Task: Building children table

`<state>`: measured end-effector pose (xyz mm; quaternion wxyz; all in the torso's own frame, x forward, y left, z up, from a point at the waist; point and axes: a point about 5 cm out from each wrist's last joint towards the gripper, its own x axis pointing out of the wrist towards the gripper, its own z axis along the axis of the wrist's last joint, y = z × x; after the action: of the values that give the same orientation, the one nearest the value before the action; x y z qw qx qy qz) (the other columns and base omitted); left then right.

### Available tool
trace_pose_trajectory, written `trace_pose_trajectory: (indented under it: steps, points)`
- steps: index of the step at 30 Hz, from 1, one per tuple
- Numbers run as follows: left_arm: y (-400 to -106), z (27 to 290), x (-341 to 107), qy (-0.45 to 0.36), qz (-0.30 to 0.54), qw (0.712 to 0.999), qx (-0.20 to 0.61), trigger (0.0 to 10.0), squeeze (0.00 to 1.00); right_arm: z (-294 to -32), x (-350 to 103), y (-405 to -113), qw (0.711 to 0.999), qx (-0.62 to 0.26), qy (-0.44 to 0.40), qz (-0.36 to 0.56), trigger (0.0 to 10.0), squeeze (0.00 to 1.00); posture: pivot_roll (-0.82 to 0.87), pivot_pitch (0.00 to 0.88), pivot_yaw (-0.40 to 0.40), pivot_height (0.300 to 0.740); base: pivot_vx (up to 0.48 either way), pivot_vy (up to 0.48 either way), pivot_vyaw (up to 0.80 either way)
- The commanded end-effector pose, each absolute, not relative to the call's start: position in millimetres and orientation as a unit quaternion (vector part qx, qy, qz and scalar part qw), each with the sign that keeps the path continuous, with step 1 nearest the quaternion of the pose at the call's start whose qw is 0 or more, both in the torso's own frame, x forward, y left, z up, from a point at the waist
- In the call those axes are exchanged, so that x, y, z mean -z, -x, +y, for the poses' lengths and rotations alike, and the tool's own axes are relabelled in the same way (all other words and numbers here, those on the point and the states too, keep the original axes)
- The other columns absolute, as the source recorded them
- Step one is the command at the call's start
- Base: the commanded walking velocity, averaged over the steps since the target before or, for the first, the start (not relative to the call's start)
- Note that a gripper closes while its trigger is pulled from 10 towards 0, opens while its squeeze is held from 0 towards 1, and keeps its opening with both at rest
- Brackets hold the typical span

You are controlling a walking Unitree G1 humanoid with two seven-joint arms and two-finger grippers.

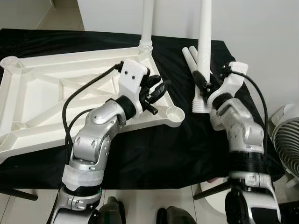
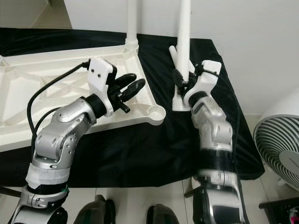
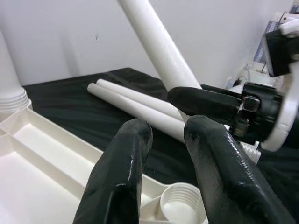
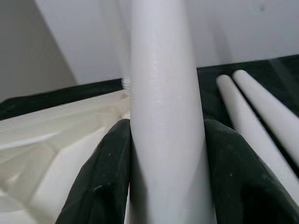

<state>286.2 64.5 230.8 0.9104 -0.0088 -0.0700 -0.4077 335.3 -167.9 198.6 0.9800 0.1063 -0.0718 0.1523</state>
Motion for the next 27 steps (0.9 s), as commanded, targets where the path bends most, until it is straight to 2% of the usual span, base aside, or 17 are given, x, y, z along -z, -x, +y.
trace_pose_trajectory:
  steps: [1,10,11,12,16,22,27]
  points:
    - [-287,63,-230,0.019,-0.062,0.91,0.41,10.0,0.0,-167,-205,-332,0.975,-0.167,-0.113,-0.098,10.0,0.0,-0.06,0.067,-0.014,0.74,0.0,0.0,0.0]
    - [-285,60,-237,0.041,-0.069,0.897,0.436,10.0,0.0,-158,-199,-314,0.962,-0.221,-0.098,-0.128,10.0,0.0,-0.05,0.062,-0.009,0.74,0.0,0.0,0.0]
    - [-285,60,-240,0.054,-0.071,0.891,0.445,10.0,0.17,-156,-199,-311,0.958,-0.236,-0.092,-0.134,10.0,0.0,-0.05,0.061,-0.007,0.74,0.0,0.0,0.0]
    - [-285,59,-243,0.073,-0.069,0.883,0.459,10.0,1.0,-154,-199,-308,0.954,-0.249,-0.083,-0.142,10.0,0.0,-0.05,0.061,-0.006,0.74,0.0,0.0,0.0]
    - [-285,57,-248,0.096,-0.067,0.87,0.479,10.0,1.0,-152,-198,-304,0.95,-0.265,-0.072,-0.151,10.0,0.0,-0.05,0.058,-0.007,0.74,0.0,0.0,0.0]
    - [-285,54,-248,0.088,-0.056,0.858,0.503,10.0,1.0,-145,-198,-298,0.942,-0.286,-0.056,-0.168,10.0,0.0,-0.06,0.045,-0.012,0.74,0.0,0.0,0.0]
    - [-292,54,-242,0.065,-0.042,0.872,0.484,10.0,1.0,-137,-193,-294,0.936,-0.296,-0.057,-0.18,10.0,0.0,-0.06,0.035,0.002,0.74,0.0,0.0,0.0]
